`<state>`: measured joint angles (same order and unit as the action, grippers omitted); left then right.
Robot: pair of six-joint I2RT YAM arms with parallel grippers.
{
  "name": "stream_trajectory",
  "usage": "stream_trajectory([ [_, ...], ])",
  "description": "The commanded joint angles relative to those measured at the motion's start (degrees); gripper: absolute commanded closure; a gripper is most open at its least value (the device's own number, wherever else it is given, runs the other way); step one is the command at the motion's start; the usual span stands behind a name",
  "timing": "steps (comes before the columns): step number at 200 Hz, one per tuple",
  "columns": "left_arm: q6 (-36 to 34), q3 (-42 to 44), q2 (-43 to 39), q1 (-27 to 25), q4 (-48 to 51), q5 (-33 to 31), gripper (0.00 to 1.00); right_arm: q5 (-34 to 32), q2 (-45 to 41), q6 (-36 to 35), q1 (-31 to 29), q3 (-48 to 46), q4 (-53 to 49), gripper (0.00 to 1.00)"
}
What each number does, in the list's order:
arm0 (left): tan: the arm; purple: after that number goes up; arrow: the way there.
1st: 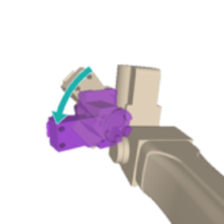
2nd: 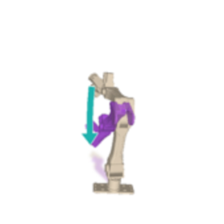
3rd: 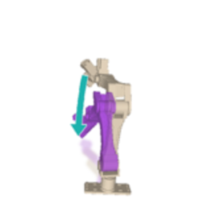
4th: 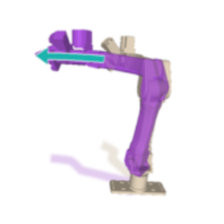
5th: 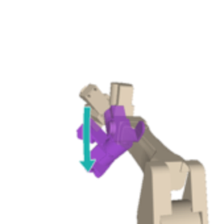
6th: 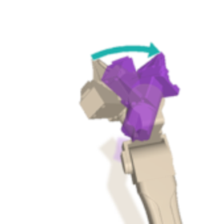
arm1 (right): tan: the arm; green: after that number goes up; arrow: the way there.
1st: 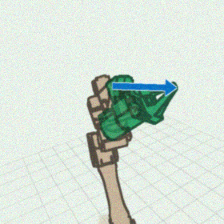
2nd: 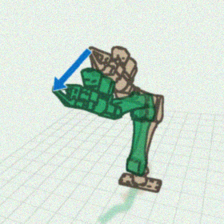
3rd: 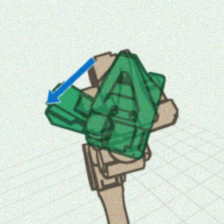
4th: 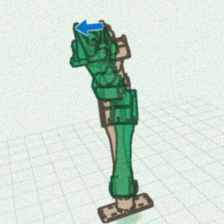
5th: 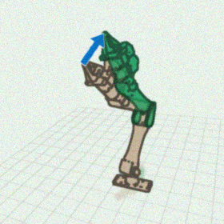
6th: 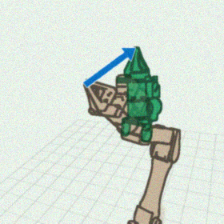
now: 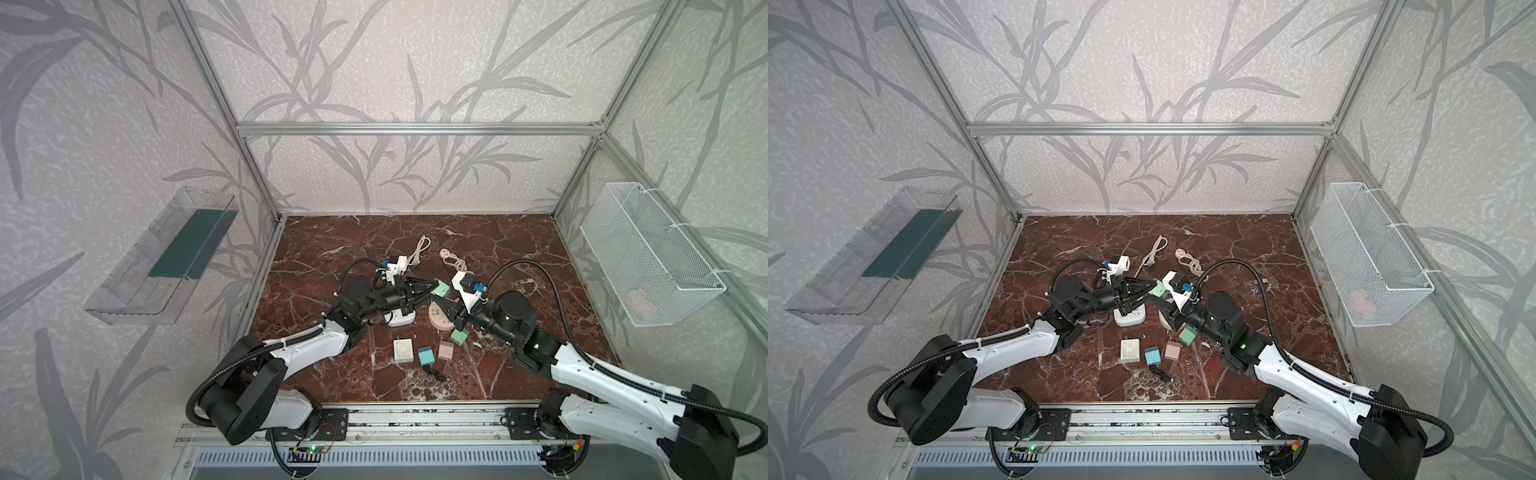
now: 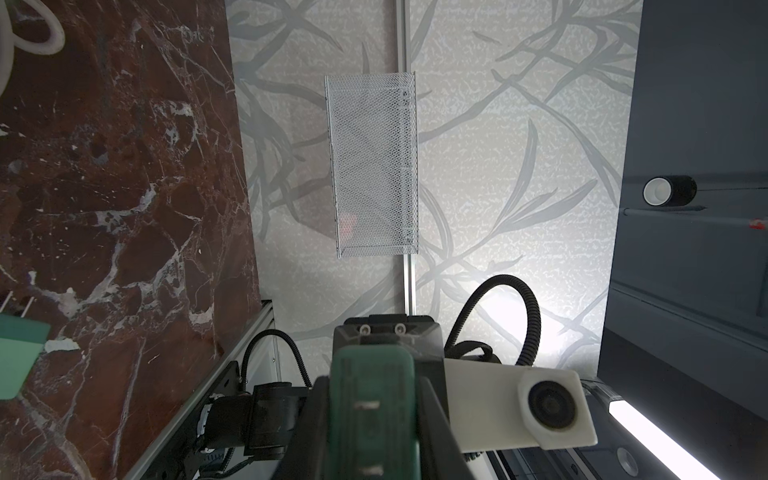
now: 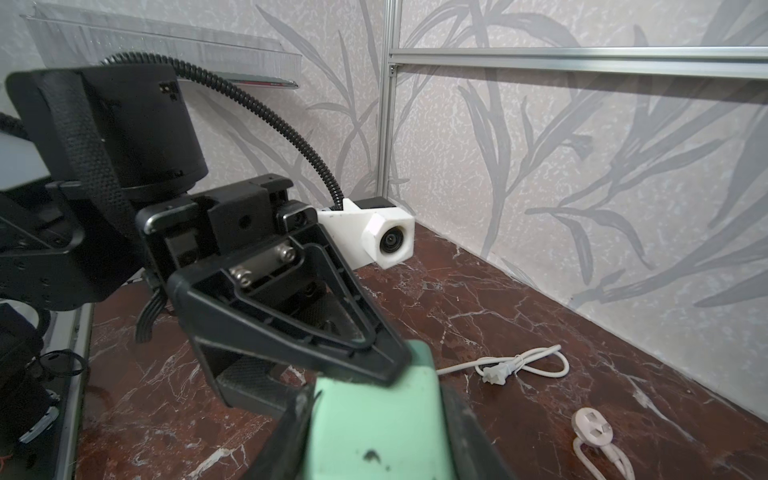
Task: Insert the plug
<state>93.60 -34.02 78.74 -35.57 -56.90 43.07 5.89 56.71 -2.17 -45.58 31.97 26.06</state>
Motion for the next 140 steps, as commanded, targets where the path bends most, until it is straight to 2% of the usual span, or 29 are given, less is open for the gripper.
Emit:
stream_trajectory([
  [1, 2.0, -0.6, 1.3, 0.3, -5.5, 2.6, 1.00, 0.2, -2.6, 3.6, 2.6, 1.3, -0.2, 0.87],
  [11, 2.5, -0.6, 2.0, 0.3, -6.2, 2.7, 1.00, 0.5, -2.8, 5.3, 3.5, 2.0, -1.5, 0.96],
  [14, 2.5, -0.6, 2.2, 0.4, -6.2, 2.7, 0.90, 0.6, -2.7, 6.3, 3.9, 2.3, -2.4, 1.00],
  [19, 2.5, -0.6, 2.2, 0.6, -5.9, 2.7, 0.66, 0.3, -2.6, 7.8, 4.4, 3.0, -3.8, 1.00],
  [24, 2.2, -0.5, 2.2, 0.8, -5.2, 2.6, 0.11, -0.1, -2.4, 9.3, 4.8, 3.9, -5.5, 1.00],
  [26, 1.9, -0.6, 2.2, 1.0, -4.6, 2.6, 0.03, -0.2, -2.2, 9.9, 5.1, 4.4, -6.6, 1.00],
  [28, 1.5, -0.6, 2.1, 1.2, -3.9, 2.6, 0.01, -0.3, -2.1, 10.8, 5.3, 5.0, -7.4, 1.00],
  [38, -1.5, -0.8, 0.8, 2.1, 2.1, 2.3, 0.01, 0.9, -0.9, 13.6, 6.7, 8.5, -14.4, 1.00],
  [49, -8.4, -1.8, -1.8, 3.3, 11.9, 1.8, 0.01, 2.1, 1.2, 15.1, 7.6, 12.2, -21.3, 1.00],
  [63, -22.3, -5.9, -6.8, 4.8, 35.5, -1.1, 0.01, 0.8, 4.1, 17.8, 8.2, 17.4, -29.6, 1.00],
  [71, -31.7, -9.7, -9.9, 5.0, 52.0, -6.8, 0.01, 1.4, 6.0, 18.8, 8.6, 20.1, -33.0, 1.00],
  [78, -39.2, -13.7, -12.1, 4.9, 64.7, -14.4, 0.01, 1.1, 7.8, 19.9, 8.8, 22.8, -36.8, 1.00],
  [87, -45.4, -17.5, -14.0, 4.9, 75.8, -24.2, 0.01, 0.5, 10.2, 21.4, 9.0, 26.5, -41.1, 1.00],
  [92, -48.0, -18.5, -14.9, 4.9, 79.5, -30.3, 0.01, 0.7, 11.8, 21.9, 9.0, 28.8, -43.6, 1.00],
  [109, -53.9, -20.9, -17.4, 4.9, 85.9, -41.7, 0.01, 0.1, 16.3, 24.8, 9.0, 35.3, -50.7, 1.00],
  [129, -57.5, -21.9, -19.3, 5.0, 88.9, -48.4, 0.01, -1.3, 22.6, 28.2, 9.1, 44.3, -59.9, 1.00],
  [140, -58.8, -22.9, -19.4, 4.9, 91.2, -50.1, 0.01, -1.0, 26.7, 28.2, 9.2, 49.7, -65.6, 1.00],
])
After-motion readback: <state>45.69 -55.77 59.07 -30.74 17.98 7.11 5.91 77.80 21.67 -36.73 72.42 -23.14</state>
